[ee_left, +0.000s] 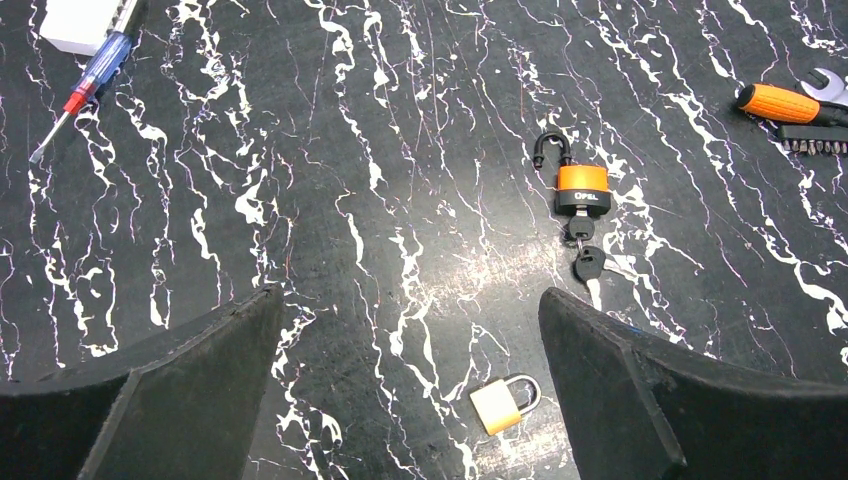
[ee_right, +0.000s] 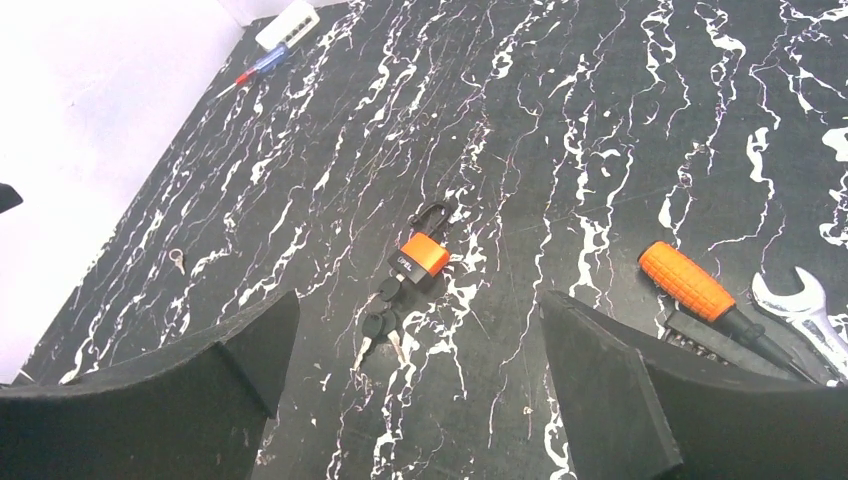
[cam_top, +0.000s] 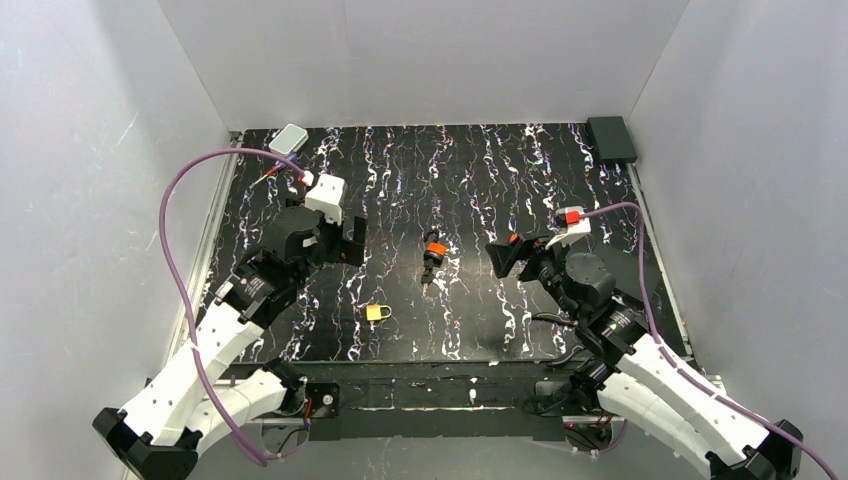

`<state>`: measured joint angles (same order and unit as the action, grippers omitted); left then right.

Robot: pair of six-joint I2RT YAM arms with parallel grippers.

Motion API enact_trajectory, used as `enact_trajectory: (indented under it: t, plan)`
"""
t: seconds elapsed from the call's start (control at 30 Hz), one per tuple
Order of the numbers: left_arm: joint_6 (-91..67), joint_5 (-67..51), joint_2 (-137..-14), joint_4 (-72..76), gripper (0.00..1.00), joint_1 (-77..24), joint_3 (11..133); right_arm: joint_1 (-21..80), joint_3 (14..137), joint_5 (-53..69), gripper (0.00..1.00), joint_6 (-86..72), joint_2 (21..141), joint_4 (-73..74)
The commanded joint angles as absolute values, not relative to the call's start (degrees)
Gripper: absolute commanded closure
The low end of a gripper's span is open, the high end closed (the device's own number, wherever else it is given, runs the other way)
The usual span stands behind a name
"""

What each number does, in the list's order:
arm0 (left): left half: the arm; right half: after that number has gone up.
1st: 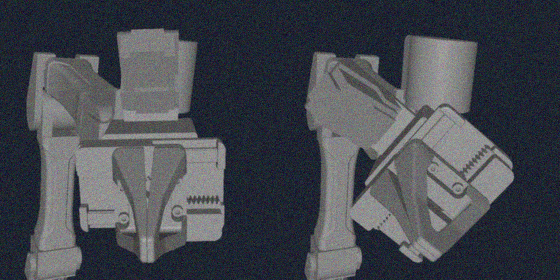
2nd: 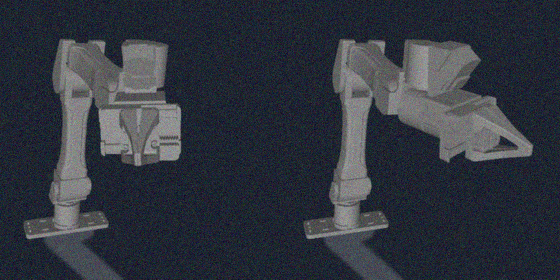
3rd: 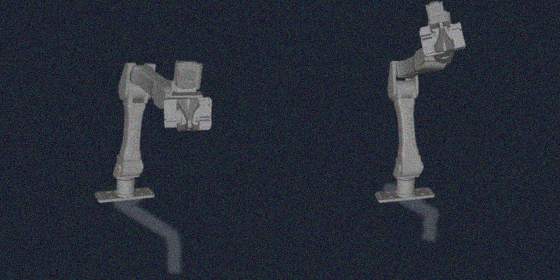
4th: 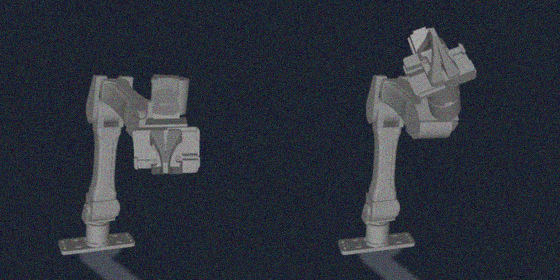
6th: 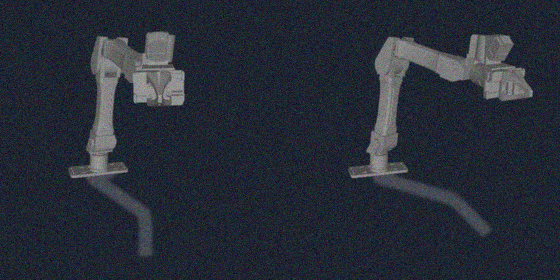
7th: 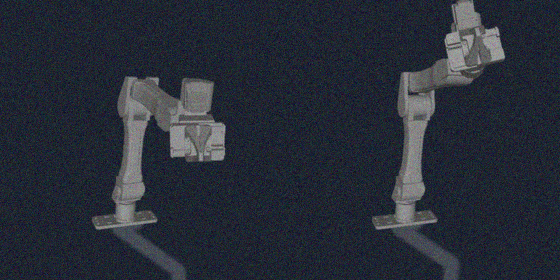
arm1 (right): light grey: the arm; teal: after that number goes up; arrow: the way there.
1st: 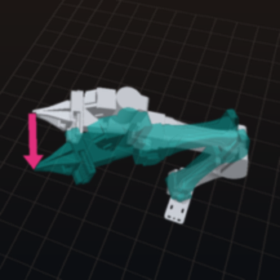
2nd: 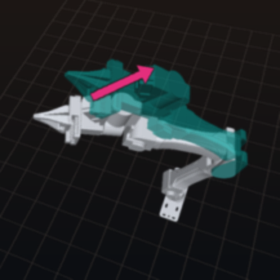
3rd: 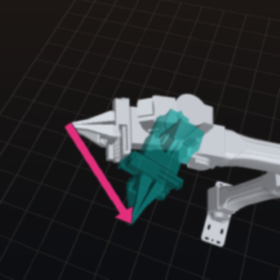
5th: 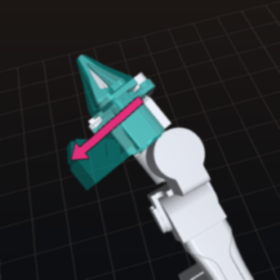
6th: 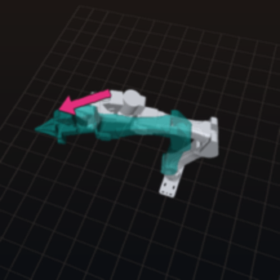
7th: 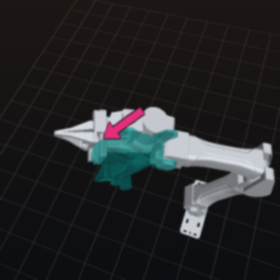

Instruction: Unlock with the key

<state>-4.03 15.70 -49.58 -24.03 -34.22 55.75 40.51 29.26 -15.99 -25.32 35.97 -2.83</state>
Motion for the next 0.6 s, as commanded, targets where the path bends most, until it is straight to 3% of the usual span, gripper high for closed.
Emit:
enact_trajectory:
  t: [0.0,0.57]
  plan:
    - [-3.5,17.1,-48.5,-23.7,0.02,-34.0,55.3,40.5,28.2,-18.1,0.02,-27.8,34.2,-4.3]
    - [-3.3,17.9,-47.9,-23.6,0.02,-33.9,54.9,40.5,28.9,-18.6,0.02,-28.7,36.7,-3.6]
